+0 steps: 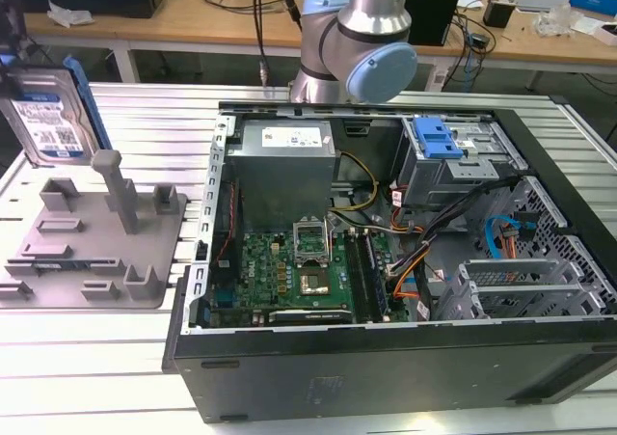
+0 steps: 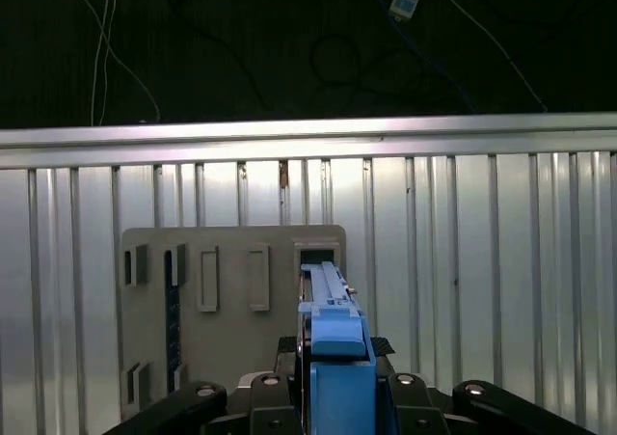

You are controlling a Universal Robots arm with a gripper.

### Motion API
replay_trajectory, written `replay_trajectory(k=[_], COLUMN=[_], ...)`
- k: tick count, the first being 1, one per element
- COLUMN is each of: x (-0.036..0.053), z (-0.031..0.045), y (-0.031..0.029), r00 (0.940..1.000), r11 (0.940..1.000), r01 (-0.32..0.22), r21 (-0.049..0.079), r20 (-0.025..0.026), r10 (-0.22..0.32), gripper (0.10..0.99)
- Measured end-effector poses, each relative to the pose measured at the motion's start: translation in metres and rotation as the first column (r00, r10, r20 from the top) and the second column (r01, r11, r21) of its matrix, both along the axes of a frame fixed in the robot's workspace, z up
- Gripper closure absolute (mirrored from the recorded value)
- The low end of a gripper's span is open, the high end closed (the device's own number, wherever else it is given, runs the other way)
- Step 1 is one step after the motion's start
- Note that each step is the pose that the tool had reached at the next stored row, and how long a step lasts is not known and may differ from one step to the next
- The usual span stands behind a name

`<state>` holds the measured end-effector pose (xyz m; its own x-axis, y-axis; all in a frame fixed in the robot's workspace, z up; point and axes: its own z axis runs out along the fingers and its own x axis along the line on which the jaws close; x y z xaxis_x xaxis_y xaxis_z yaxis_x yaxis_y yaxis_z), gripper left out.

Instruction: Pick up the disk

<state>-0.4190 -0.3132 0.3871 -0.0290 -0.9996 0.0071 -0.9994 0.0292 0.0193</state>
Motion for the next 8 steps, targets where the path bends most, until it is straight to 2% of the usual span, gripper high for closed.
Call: replay_trajectory(k=[8], x=[0.0], z=[0.0389], y=[0.0], r00=[1.0], r11=[1.0], r01=[0.0], r21=[0.0], r20=[-0.0001], r10=[0.0], gripper=[0.718])
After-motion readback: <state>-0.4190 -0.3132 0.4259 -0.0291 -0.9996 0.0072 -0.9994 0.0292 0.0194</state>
